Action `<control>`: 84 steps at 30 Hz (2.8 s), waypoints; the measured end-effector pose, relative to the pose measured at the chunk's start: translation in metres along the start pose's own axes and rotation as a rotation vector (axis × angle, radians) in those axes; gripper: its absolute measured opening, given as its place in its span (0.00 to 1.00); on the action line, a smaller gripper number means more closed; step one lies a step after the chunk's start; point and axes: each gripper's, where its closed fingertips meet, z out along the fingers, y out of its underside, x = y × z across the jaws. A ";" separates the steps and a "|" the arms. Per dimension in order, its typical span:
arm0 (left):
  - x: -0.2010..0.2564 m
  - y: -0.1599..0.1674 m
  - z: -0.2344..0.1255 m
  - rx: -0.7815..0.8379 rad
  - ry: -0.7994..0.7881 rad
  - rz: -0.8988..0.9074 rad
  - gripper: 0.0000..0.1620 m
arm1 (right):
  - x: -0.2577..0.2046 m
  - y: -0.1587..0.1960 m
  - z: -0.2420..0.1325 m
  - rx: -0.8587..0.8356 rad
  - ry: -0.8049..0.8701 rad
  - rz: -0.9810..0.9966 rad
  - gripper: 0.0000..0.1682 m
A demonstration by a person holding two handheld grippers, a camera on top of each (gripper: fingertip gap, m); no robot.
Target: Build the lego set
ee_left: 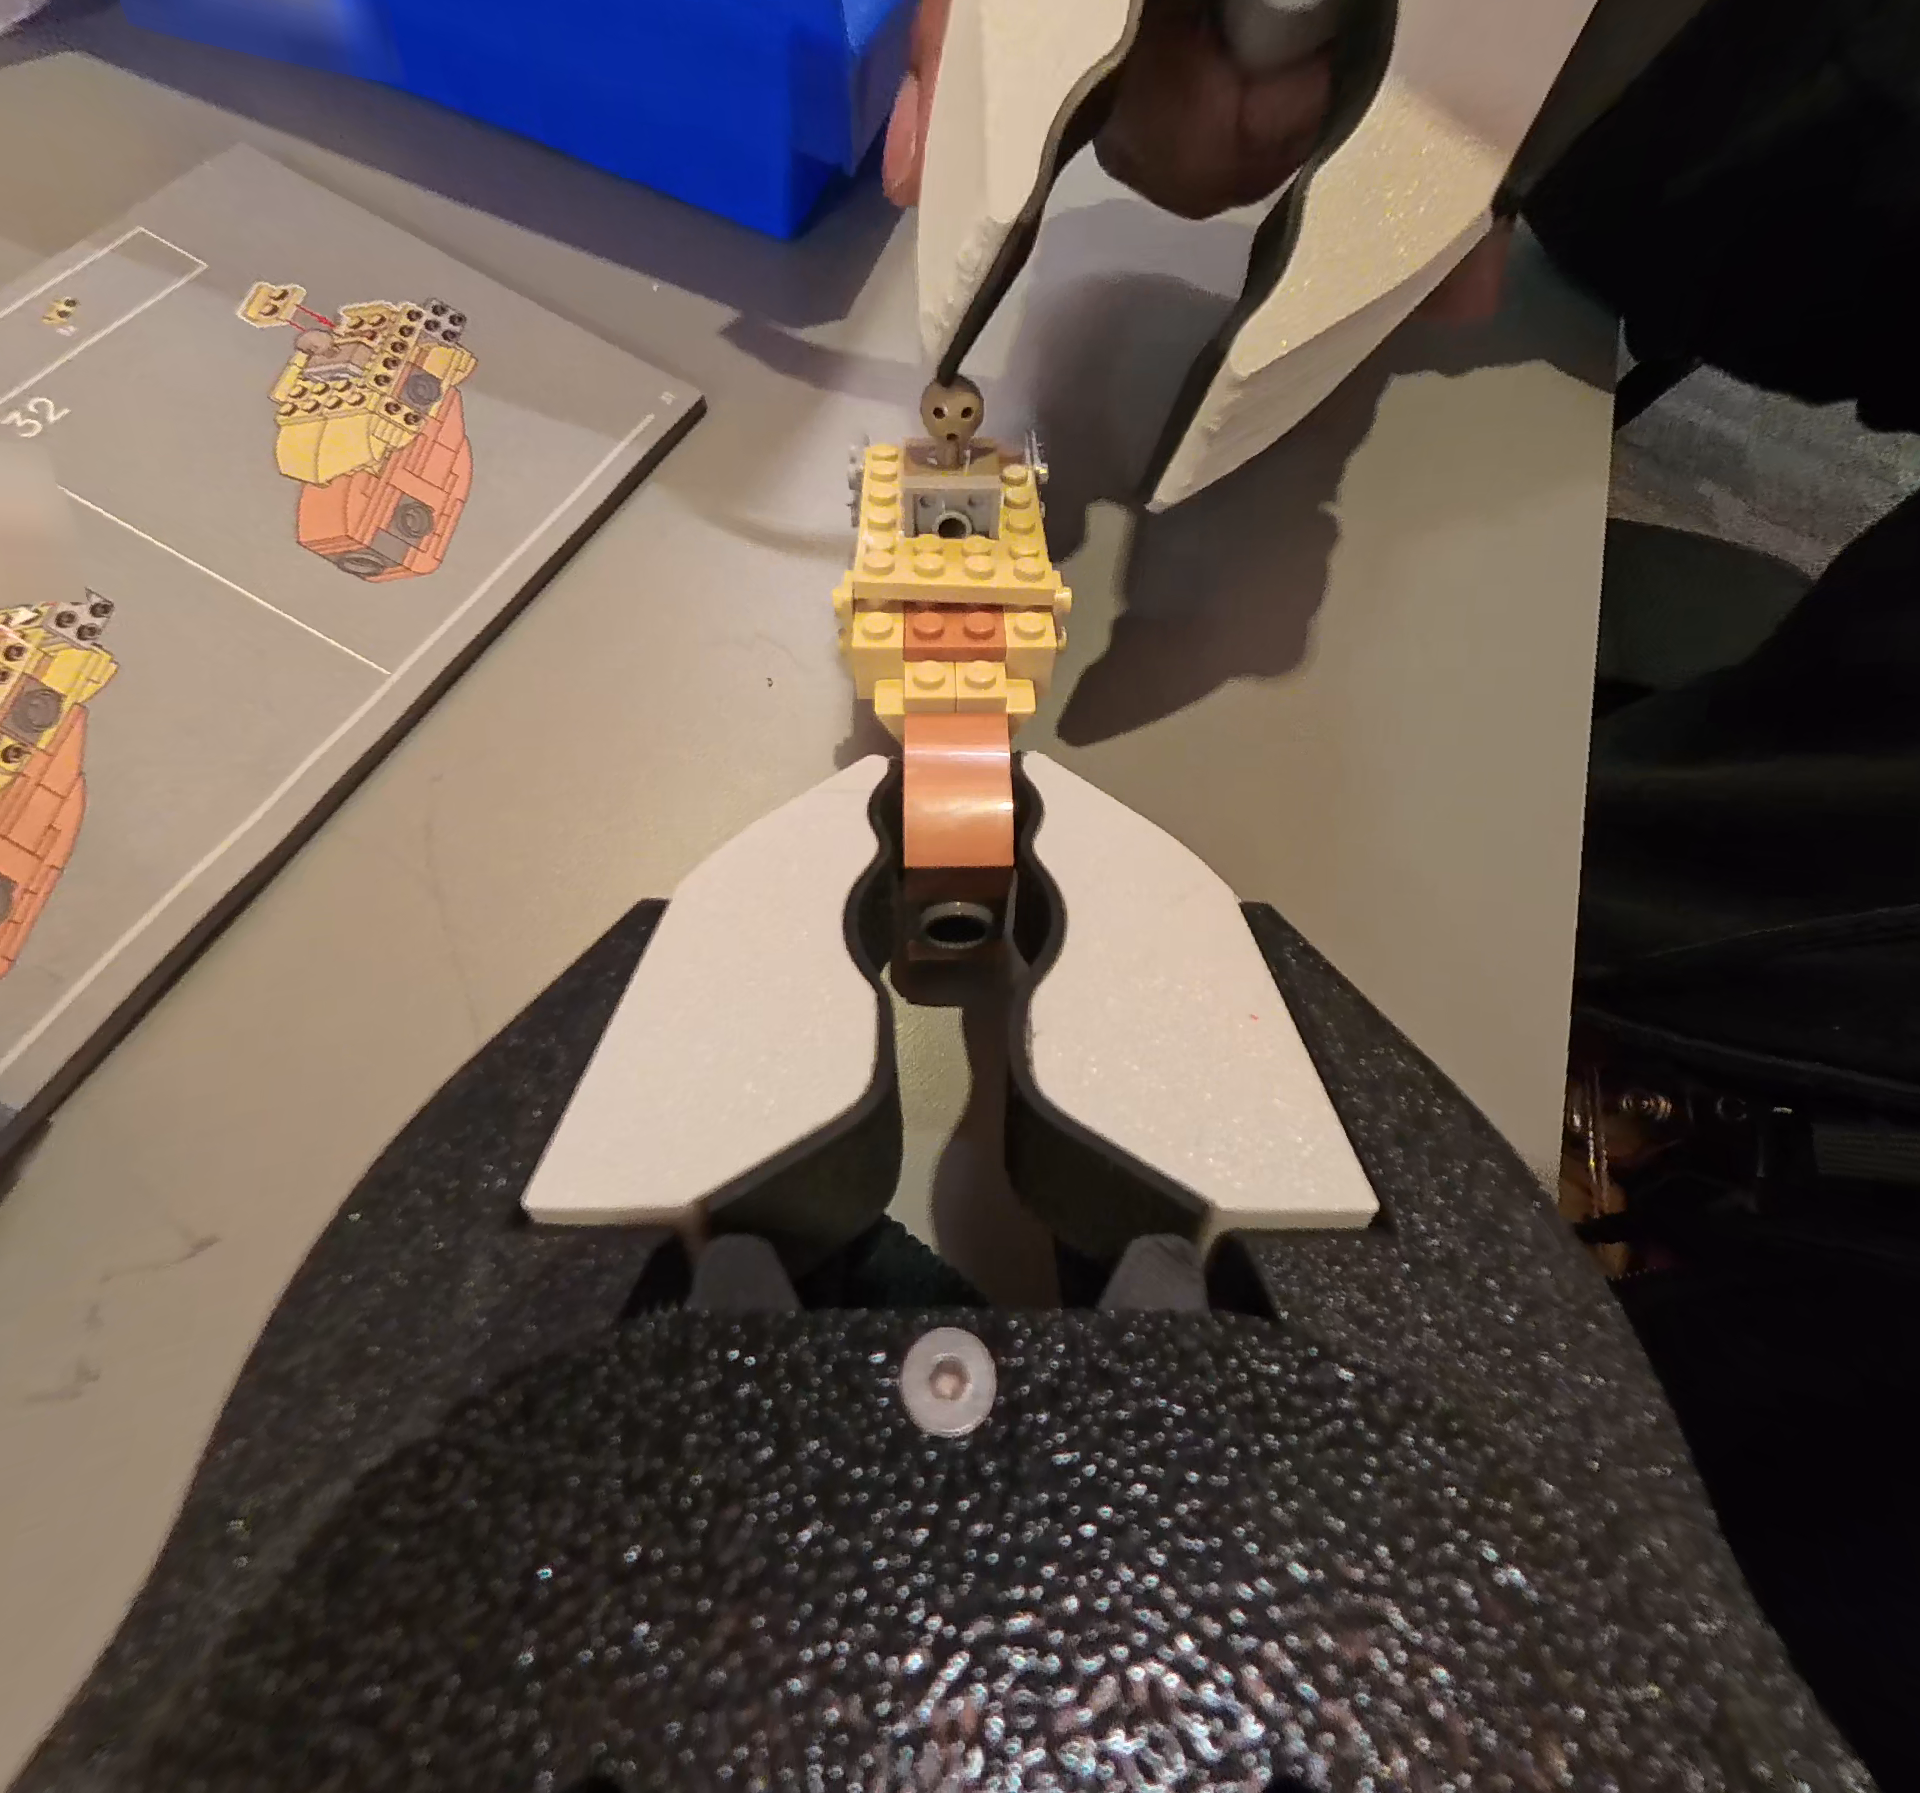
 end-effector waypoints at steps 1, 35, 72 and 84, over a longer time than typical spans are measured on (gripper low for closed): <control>0.000 0.000 0.000 0.000 0.004 -0.002 0.11 | 0.000 0.000 0.000 -0.007 0.005 -0.001 0.20; 0.000 0.014 -0.012 -0.041 0.047 0.038 0.11 | -0.013 0.037 0.029 -0.140 -0.127 0.450 0.22; 0.000 -0.024 -0.042 0.279 0.086 0.047 0.11 | 0.002 -0.007 0.009 0.246 -0.062 0.448 0.18; 0.003 -0.031 -0.044 0.340 0.089 0.063 0.11 | 0.003 -0.011 0.009 0.268 -0.058 0.442 0.20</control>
